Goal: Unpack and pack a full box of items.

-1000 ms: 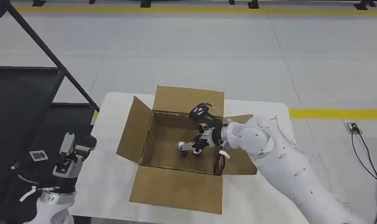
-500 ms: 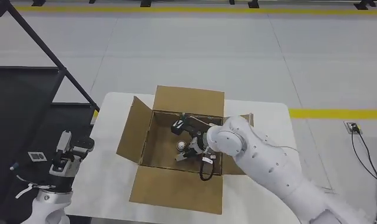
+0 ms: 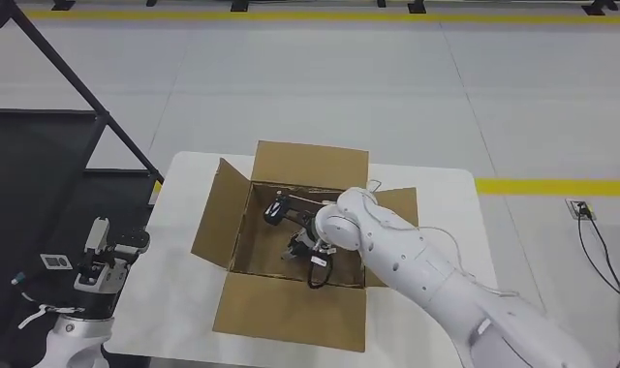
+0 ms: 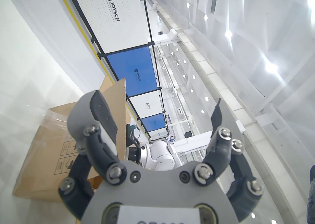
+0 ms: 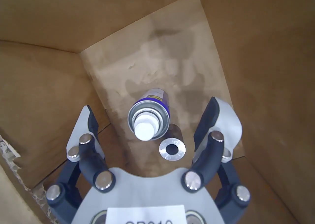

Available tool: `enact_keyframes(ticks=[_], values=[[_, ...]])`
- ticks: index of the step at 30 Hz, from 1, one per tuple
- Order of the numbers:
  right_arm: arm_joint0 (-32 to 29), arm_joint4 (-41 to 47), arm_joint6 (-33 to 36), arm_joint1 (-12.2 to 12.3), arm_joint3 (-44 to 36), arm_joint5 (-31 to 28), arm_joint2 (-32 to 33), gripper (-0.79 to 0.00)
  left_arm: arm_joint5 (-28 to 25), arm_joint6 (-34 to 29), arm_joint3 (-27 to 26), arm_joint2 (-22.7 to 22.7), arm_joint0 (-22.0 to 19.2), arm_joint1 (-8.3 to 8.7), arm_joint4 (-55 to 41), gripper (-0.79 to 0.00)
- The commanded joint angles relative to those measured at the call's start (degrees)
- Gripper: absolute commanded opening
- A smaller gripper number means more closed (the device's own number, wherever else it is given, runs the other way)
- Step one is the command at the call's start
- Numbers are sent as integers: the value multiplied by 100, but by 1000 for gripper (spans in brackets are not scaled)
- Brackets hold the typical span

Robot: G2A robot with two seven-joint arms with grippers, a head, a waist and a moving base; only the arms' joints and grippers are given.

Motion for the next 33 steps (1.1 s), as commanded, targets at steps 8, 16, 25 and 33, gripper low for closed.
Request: enact_keyframes(ticks=[8, 16, 25, 33], values=[[192, 33, 340, -400, 702, -253, -157, -785, 0, 0, 0, 0, 0, 0, 0, 0], [376, -36, -20, -496, 890, -543, -5, -785, 0, 0, 0, 0, 0, 0, 0, 0], [181, -595, -449, 92, -438, -457, 704, -785, 0, 0, 0, 0, 0, 0, 0, 0], [-1470, -1728, -223, 1085, -3519, 470, 2389, -785, 0, 0, 0, 0, 0, 0, 0, 0]])
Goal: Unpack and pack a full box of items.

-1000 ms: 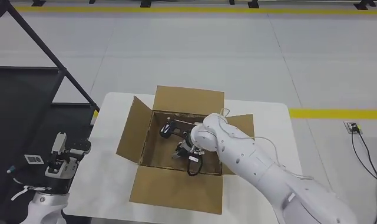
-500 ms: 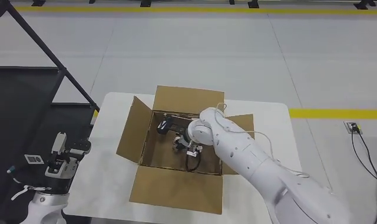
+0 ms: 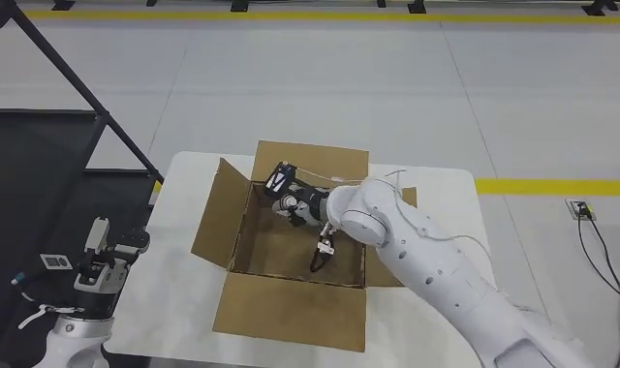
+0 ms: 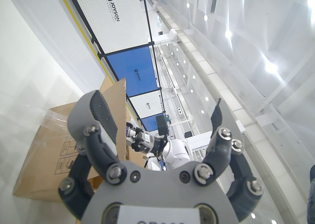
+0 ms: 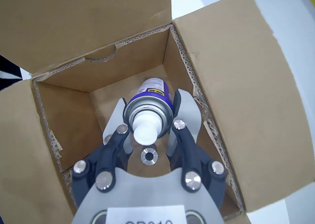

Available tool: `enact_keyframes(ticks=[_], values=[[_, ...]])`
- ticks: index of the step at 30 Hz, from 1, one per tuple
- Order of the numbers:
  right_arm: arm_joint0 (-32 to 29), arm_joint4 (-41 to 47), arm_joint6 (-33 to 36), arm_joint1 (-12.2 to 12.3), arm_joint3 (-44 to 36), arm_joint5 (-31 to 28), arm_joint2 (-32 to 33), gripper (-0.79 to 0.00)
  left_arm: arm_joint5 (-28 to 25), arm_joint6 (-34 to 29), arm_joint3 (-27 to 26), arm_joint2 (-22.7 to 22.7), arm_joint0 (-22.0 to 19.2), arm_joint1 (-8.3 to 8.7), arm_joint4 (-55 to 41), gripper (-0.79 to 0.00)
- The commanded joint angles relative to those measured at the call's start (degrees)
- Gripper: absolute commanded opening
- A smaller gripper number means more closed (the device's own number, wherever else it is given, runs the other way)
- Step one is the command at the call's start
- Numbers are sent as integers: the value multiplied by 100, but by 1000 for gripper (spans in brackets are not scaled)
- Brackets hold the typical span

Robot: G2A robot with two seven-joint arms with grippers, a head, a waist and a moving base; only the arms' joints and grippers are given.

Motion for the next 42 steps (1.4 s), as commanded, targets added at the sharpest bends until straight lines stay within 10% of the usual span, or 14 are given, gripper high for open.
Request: enact_keyframes(ticks=[1, 14, 21, 33, 42], values=[[-526, -276, 114, 201, -813, 167, 521, -785, 0, 0, 0, 0, 0, 0, 0, 0], [-3559, -1762, 600, 845, -4043, 2160, 3677, -785, 0, 0, 0, 0, 0, 0, 0, 0], [-4442, -474, 664, 954, -3946, 1937, 5398, -785, 0, 0, 0, 0, 0, 0, 0, 0], [-2681, 273, 2753, 1184, -180, 1096, 5600, -785, 0, 0, 0, 0, 0, 0, 0, 0], [-1932, 199, 2916, 1265, 1057, 713, 5198, -785, 0, 0, 0, 0, 0, 0, 0, 0]])
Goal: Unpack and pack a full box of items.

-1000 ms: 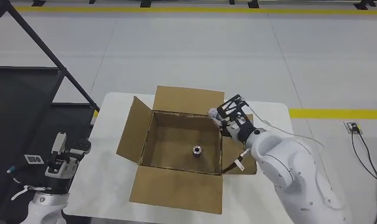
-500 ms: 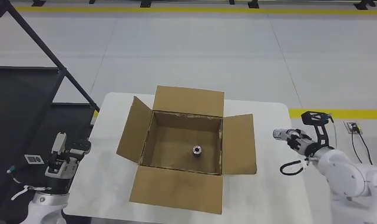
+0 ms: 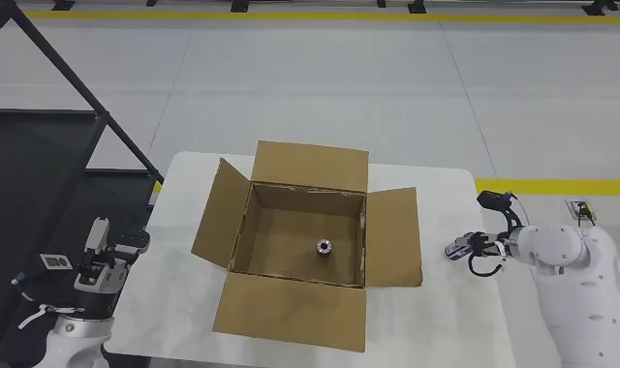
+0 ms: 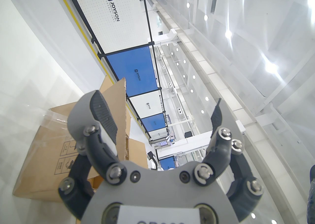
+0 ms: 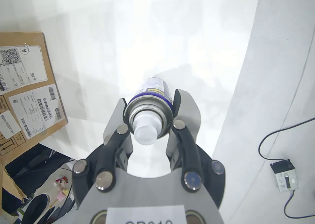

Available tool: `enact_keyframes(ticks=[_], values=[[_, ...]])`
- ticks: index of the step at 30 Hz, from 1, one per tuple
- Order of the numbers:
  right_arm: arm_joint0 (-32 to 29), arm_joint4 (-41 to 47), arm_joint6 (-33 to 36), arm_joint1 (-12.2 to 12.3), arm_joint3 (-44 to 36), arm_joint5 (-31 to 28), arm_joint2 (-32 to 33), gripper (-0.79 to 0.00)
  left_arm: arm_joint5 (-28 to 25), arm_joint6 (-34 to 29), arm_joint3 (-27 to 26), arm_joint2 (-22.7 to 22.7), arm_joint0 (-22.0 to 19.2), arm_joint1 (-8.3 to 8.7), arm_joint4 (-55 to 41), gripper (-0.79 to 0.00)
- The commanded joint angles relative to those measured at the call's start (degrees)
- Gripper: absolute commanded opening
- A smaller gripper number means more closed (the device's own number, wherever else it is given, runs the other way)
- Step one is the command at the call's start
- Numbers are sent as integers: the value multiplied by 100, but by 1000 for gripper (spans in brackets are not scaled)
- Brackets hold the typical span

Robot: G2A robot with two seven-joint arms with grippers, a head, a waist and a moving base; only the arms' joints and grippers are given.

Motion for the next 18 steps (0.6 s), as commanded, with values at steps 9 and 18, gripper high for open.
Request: enact_keyframes(ticks=[9, 18], values=[[241, 122, 26, 49, 323, -58, -310, 0, 0, 0, 0, 0, 0, 0, 0, 0], [269, 274, 63, 124, 218, -137, -422, 0, 0, 0, 0, 0, 0, 0, 0, 0]])
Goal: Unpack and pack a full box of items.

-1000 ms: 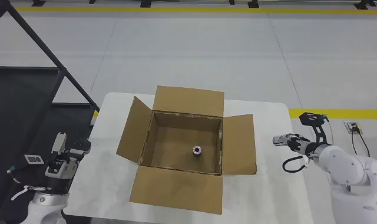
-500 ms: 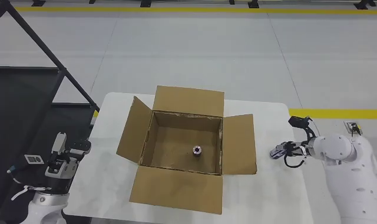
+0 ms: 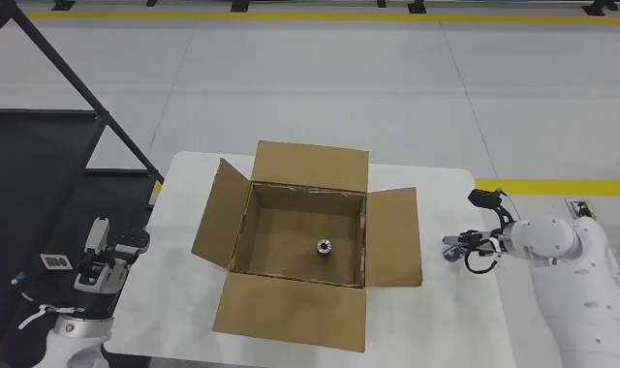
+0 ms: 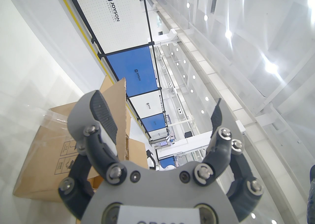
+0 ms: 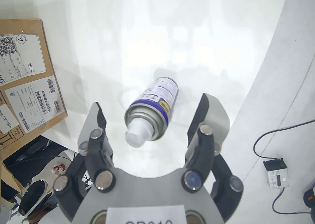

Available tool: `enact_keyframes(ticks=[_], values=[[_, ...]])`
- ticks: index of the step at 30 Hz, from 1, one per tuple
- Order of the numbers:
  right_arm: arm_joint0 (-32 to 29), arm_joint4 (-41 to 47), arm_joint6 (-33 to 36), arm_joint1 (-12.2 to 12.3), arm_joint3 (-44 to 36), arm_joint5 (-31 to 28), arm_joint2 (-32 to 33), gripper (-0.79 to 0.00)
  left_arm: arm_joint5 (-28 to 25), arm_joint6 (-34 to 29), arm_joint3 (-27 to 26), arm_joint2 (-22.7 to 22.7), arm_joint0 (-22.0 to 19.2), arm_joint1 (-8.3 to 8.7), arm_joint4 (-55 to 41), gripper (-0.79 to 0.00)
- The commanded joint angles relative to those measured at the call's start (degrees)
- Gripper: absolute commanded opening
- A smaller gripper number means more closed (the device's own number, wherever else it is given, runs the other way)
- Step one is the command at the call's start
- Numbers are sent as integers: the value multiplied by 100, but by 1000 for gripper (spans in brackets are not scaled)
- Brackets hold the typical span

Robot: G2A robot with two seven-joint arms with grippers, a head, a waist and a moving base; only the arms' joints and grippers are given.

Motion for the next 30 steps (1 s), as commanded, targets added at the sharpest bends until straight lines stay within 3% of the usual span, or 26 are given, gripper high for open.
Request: enact_keyframes(ticks=[1, 5, 10, 12, 15, 20, 26, 30], values=[[-40, 46, -69, 15, -155, -14, 4, 0, 0, 0, 0, 0, 0, 0, 0, 0], [-402, 118, -433, 62, -1225, 158, 163, 0, 0, 0, 0, 0, 0, 0, 0, 0], [-1367, 76, -927, 79, -3950, 437, 197, 0, 0, 0, 0, 0, 0, 0, 0, 0], [-1631, 142, -1015, 76, -4827, 317, 18, 0, 0, 0, 0, 0, 0, 0, 0, 0], [-1554, 54, -878, 68, -5410, 124, -538, 0, 0, 0, 0, 0, 0, 0, 0, 0], [-418, 281, -580, -45, -4819, -290, -1931, 0, 0, 0, 0, 0, 0, 0, 0, 0], [1176, 779, -361, -383, -2996, -437, -3596, 0, 0, 0, 0, 0, 0, 0, 0, 0], [1889, 1243, -587, -713, -1716, -621, -4558, 0, 0, 0, 0, 0, 0, 0, 0, 0]])
